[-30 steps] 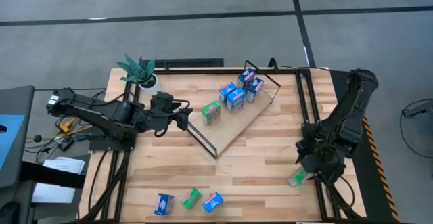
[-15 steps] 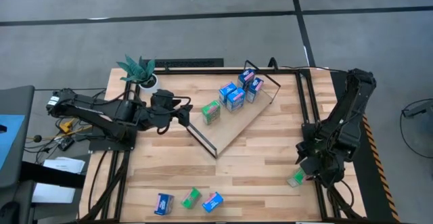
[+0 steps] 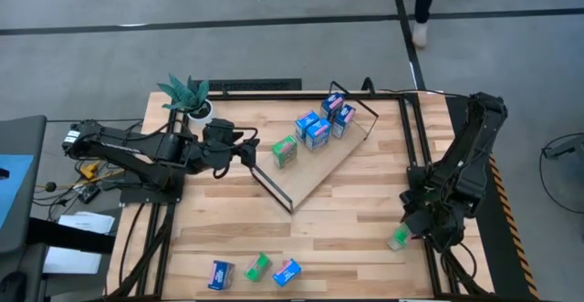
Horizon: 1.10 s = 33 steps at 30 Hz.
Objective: Stack cereal on shelf
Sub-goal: Put the right green cereal box on the shelf aligned with the green cereal box
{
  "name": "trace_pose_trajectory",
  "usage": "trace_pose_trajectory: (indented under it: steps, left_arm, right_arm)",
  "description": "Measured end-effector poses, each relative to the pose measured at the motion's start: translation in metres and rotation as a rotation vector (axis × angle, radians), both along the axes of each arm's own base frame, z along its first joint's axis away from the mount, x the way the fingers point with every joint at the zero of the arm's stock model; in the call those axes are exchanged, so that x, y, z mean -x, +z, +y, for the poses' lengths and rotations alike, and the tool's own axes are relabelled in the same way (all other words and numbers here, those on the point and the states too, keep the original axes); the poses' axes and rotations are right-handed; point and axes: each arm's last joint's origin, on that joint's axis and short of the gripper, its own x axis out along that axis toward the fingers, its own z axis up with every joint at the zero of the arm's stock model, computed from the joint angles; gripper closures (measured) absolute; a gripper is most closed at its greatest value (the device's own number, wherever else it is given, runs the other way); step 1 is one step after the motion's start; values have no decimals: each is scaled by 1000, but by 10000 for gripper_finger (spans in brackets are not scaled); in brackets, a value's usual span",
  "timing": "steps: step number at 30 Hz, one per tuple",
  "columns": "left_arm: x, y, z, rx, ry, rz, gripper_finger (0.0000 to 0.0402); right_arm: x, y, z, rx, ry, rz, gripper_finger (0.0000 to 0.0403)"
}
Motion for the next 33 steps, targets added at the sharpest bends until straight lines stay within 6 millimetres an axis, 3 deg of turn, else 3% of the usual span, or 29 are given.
trace_pose_trajectory:
  steps: [19,33]
  left_arm:
    - [0,1,0,1,-1,-7,109]
    - [-1,1,0,6,2,-16,109]
  right_arm:
    - [-10,14,-22,-112,-139,-50,229]
    - [-12,16,-23,-121,-151,-58,284]
